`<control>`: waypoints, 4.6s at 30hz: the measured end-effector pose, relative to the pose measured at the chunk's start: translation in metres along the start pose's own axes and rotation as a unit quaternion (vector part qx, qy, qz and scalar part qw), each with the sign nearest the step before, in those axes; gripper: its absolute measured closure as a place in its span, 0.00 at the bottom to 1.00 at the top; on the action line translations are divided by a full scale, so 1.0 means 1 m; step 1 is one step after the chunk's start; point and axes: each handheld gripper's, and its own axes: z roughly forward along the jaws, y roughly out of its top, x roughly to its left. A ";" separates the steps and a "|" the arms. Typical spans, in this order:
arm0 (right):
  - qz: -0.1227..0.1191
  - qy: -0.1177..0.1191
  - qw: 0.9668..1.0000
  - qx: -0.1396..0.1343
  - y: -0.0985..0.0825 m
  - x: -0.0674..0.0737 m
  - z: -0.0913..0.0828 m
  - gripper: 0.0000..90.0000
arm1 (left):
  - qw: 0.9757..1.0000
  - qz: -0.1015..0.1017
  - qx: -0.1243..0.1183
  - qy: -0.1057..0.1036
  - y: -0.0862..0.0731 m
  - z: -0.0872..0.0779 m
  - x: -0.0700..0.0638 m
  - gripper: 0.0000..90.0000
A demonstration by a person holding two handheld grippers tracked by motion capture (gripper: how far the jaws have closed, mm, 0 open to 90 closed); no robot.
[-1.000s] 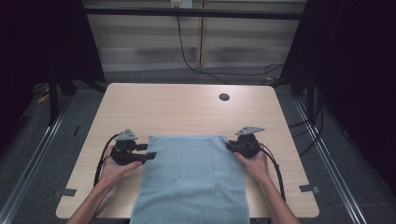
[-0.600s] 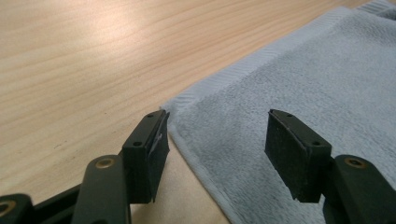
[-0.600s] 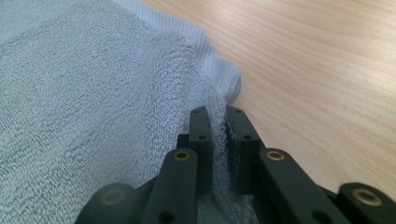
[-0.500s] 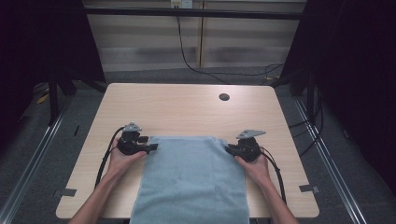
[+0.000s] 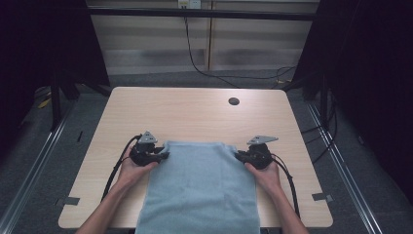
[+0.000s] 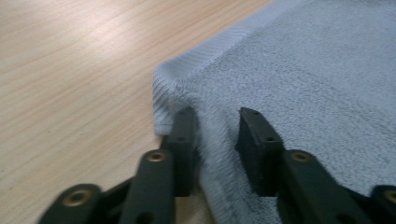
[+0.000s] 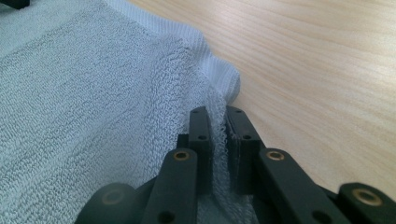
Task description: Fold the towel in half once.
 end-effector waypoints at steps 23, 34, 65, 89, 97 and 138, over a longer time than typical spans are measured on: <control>0.011 0.067 0.990 -0.120 0.066 -0.009 -0.060 0.95 | 0.990 -0.044 -0.125 -0.054 0.042 -0.069 0.012 0.92; 0.007 0.058 0.985 -0.163 0.124 -0.018 -0.085 0.95 | 0.983 -0.029 -0.178 -0.024 0.088 -0.116 0.026 0.92; -0.036 0.087 0.986 -0.137 0.030 0.039 -0.139 0.96 | 0.985 -0.024 -0.145 -0.087 0.012 -0.127 -0.052 0.93; -0.030 0.093 0.994 0.044 -0.064 0.067 -0.088 0.96 | 0.991 -0.044 0.011 -0.126 -0.074 -0.075 -0.076 0.93; -0.017 0.091 0.995 0.045 -0.048 0.058 -0.065 0.96 | 0.995 -0.039 0.001 -0.090 -0.062 -0.063 -0.050 0.94; 0.021 -0.023 0.999 0.043 0.062 -0.018 0.045 0.96 | 0.995 -0.090 -0.007 0.042 0.017 0.008 0.068 0.94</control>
